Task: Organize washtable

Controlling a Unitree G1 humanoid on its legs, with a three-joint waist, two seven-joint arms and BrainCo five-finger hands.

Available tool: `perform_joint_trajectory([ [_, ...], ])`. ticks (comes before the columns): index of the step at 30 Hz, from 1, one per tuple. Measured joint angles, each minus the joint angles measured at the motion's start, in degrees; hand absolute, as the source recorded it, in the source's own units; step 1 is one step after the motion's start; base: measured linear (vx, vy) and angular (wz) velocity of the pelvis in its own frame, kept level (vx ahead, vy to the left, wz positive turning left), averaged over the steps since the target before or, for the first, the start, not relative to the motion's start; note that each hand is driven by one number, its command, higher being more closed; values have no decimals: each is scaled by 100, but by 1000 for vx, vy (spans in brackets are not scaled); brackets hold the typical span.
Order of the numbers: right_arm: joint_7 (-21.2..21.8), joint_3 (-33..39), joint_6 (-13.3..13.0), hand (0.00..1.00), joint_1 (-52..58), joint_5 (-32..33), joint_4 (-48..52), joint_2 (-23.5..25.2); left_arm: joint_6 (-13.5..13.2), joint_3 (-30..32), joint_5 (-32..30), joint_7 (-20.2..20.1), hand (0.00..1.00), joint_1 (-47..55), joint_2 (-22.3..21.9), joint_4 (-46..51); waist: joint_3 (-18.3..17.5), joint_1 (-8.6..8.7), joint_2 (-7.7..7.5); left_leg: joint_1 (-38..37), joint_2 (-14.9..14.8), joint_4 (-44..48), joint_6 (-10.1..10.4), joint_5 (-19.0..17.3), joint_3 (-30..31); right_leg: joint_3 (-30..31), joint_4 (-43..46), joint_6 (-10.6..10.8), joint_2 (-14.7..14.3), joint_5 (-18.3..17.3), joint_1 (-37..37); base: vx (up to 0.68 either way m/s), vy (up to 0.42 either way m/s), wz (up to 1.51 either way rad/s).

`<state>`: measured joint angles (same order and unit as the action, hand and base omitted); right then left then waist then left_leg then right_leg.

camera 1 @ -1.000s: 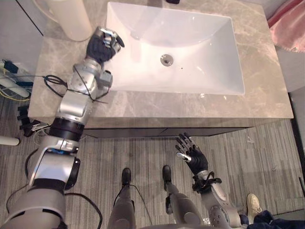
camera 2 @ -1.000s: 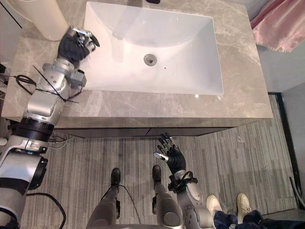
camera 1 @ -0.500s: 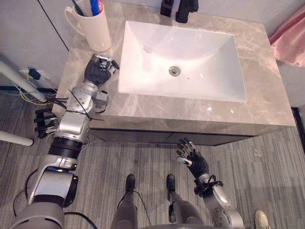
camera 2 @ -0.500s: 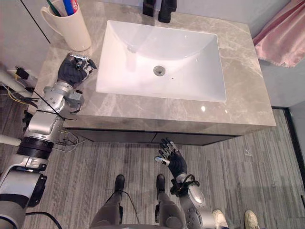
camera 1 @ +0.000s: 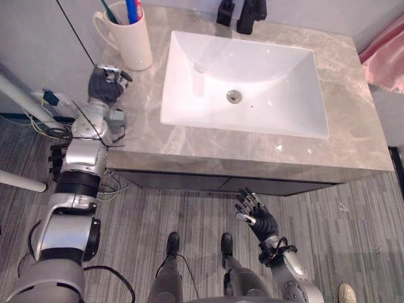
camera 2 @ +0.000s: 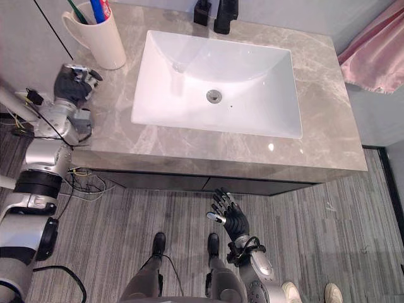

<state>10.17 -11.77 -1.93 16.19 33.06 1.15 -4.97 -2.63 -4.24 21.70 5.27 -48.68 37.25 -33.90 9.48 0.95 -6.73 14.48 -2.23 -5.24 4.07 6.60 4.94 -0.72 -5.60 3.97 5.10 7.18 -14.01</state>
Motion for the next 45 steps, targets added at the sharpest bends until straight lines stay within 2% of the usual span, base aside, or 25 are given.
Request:
perform_joint_trajectory([
  [4,-7,4,-11,0,-4,0,60,5,-1,-18,4,27,100,-301,119,-68,11,28,-21,11,-11,2,1,-3,-56,79,0,3,-9,2,-50,41,-6,-10],
  [11,-26,3,-45,0,-32,-2,168,17,-5,-56,16,131,100,-741,191,-270,82,77,-174,138,-71,9,4,-5,-103,125,-2,-19,-69,33,-213,7,-11,-4],
  [21,-100,-11,-64,0,-248,-2,174,17,-5,-400,21,252,100,-1531,350,-289,389,107,-336,325,-86,11,5,-3,-199,238,-3,-40,-88,74,-445,7,-4,-5],
  [27,-146,-14,-156,0,-263,2,234,16,-4,-581,30,255,100,-2327,405,-734,584,158,-405,379,-90,13,5,-5,-304,294,-2,-33,-95,128,-551,6,0,-8],
  [30,-147,-48,-163,0,-298,3,252,16,-7,-697,50,255,100,-2662,472,-962,654,169,-494,423,-91,15,5,-5,-369,379,-3,-32,-98,156,-632,-23,6,-11],
  [33,-147,-53,-167,0,-297,4,250,17,-8,-726,181,255,100,-2847,551,-1182,659,196,-500,506,-90,24,4,-3,-393,408,-2,-37,-99,177,-731,-25,6,-6],
  [37,-147,-56,-171,0,-293,5,250,17,-35,-731,263,260,100,-2904,704,-1398,660,300,-501,505,-90,24,4,-4,-399,409,-1,-17,-100,192,-729,0,0,0],
  [42,-147,-89,-170,0,-288,6,250,18,-45,-617,366,254,100,-2883,700,-1547,660,313,-502,444,-89,25,4,-4,-432,421,-2,-8,-97,202,-682,-12,2,-2],
  [45,-144,-151,-170,0,-293,6,251,21,-55,-177,353,260,100,-2267,619,-1077,661,308,-500,291,-99,16,11,-14,-475,427,-4,-15,-96,194,-550,-16,-1,-6],
])
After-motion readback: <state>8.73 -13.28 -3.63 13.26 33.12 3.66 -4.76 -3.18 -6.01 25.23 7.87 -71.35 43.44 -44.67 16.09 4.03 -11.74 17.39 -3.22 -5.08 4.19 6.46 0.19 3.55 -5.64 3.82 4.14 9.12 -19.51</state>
